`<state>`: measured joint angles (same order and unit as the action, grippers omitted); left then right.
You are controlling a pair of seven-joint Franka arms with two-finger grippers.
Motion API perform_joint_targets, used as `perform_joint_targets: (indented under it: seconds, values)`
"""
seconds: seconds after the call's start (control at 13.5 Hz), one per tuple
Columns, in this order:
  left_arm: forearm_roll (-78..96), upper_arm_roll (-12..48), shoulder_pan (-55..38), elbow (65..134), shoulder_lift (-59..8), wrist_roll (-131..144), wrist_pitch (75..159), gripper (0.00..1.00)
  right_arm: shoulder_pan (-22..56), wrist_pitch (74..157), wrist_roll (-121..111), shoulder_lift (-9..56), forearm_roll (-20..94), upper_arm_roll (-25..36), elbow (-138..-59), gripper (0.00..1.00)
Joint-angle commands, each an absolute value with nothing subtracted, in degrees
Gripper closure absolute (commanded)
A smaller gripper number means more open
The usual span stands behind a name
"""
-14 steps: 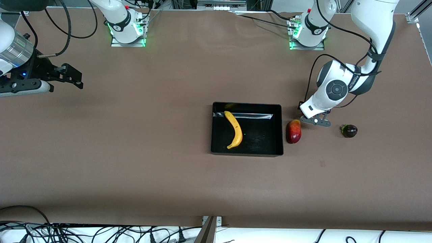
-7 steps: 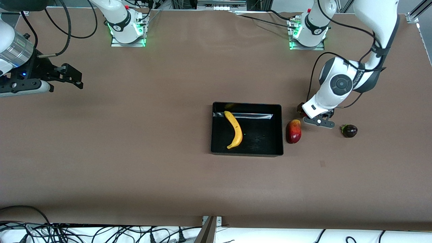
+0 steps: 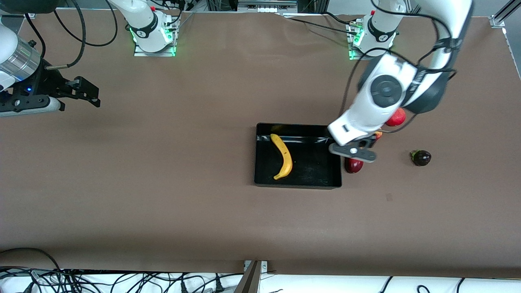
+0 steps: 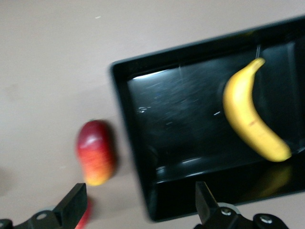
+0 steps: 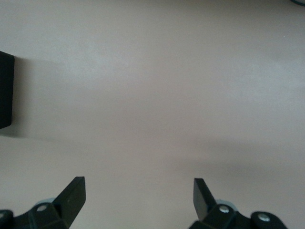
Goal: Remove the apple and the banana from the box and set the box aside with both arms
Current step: 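Reach the left gripper into the tray and grasp the yellow banana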
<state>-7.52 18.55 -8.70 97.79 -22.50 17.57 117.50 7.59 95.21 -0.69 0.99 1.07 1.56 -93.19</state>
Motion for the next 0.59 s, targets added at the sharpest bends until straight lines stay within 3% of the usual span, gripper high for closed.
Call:
perform_joint_targets:
  seconds: [0.0, 0.15, 0.37, 0.52]
  values:
    - [-6.77, 18.46, -13.08, 88.09, -33.46, 26.25, 115.84, 0.0, 7.29, 94.22, -0.97, 0.62, 2.02, 1.41, -92.64, 0.0]
    - [-7.03, 18.11, -17.03, 84.74, -38.99, 30.21, 116.19, 0.0, 7.29, 94.22, -0.97, 0.62, 2.02, 1.49, -92.64, 0.0]
    - [-7.64, 18.02, -18.37, 83.67, -44.64, 32.61, 128.01, 0.0, 7.29, 94.22, -0.97, 0.7, 2.02, 1.49, -92.64, 0.0]
    - [-7.82, 17.84, -19.68, 84.11, -47.1, 32.7, 130.6, 0.0, 7.29, 94.22, -0.97, 0.7, 2.02, 1.49, -92.64, 0.0]
